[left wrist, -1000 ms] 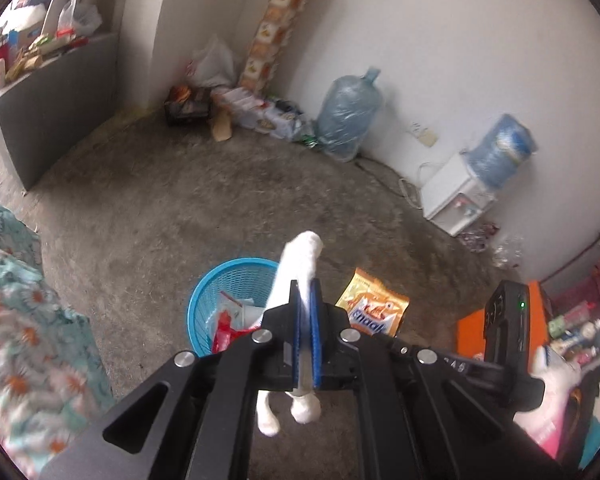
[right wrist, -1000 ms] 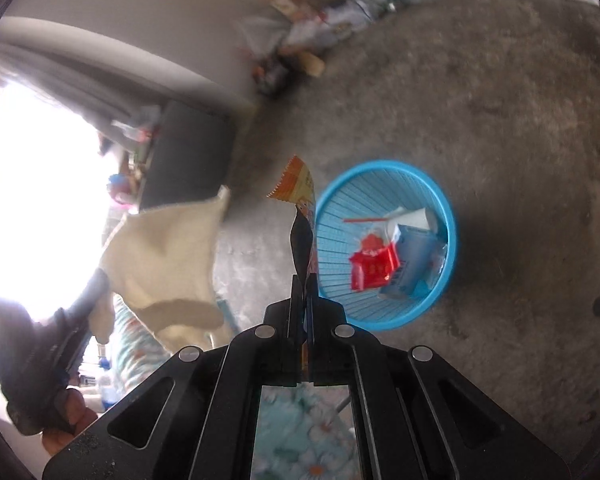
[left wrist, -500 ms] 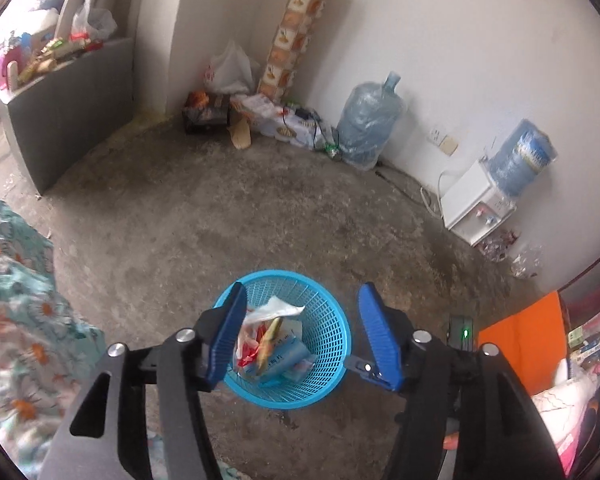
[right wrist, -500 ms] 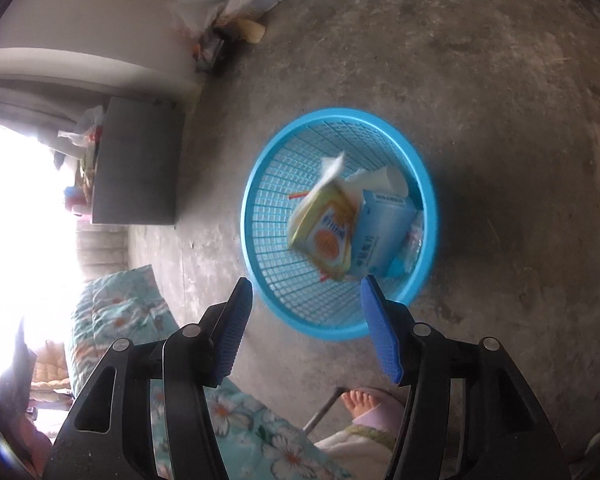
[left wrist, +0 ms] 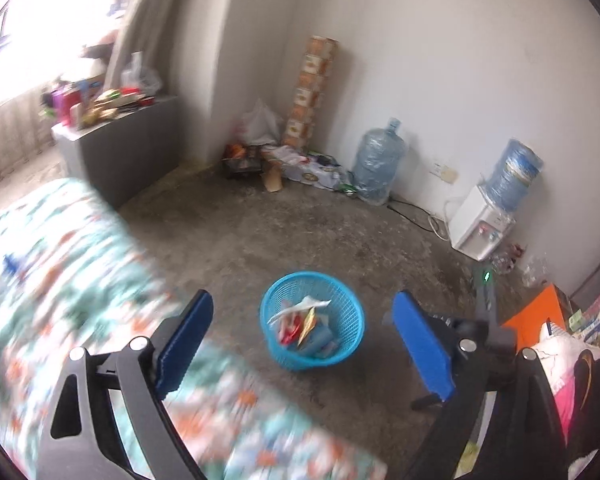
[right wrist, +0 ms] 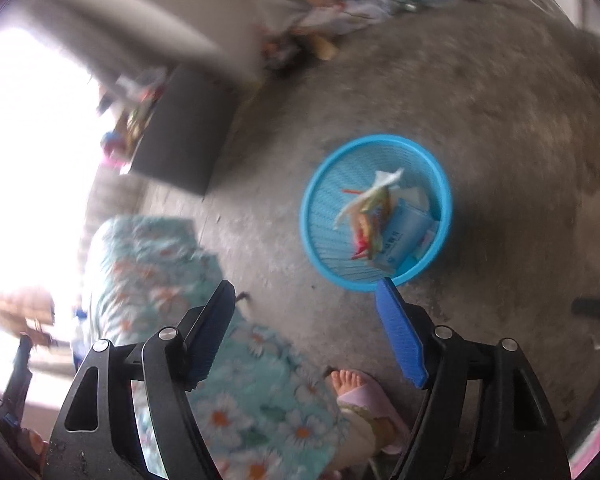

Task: Collect trash
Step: 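Move both open tools back over the quilt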

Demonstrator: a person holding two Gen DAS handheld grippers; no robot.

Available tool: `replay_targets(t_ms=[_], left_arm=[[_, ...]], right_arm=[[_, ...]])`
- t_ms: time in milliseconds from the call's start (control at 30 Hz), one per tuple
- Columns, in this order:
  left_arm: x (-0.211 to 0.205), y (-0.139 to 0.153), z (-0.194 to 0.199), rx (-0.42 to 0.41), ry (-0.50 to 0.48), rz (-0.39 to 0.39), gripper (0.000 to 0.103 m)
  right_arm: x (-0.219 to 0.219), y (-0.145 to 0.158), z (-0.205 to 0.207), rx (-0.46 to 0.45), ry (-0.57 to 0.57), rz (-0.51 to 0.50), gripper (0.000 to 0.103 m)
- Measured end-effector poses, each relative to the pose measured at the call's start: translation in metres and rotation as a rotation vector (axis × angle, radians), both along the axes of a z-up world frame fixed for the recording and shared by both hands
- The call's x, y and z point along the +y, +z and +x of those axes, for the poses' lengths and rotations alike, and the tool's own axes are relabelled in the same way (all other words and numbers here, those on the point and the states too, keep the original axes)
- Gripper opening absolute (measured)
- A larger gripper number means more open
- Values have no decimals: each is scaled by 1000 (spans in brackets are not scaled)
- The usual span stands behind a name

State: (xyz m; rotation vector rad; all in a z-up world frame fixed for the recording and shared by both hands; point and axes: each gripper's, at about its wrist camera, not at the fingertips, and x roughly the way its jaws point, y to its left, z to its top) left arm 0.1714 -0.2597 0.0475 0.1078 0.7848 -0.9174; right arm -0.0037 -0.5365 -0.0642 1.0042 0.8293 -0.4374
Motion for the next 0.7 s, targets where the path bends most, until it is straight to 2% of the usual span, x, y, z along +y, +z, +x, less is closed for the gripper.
replay_targets(t_ms=[167,300,400,567,700], left_arm=[[93,9,-24,-66,139,-38,91],[172,12,-42,-106,288,-82,92],[225,16,-62,-103,326,-149,92],[299,20,-93,-121,377,-231,92],[354,20,-104,-148,516,-272,92]], right_arm=[[35,39,11,-49,113,-70,71],[70,64,24,-78,211,-133,72],[101,71,35,-102,313,-154,73],[163,63,67,-106,507,-105,74],[221,69,99,-122,674,-61,74]])
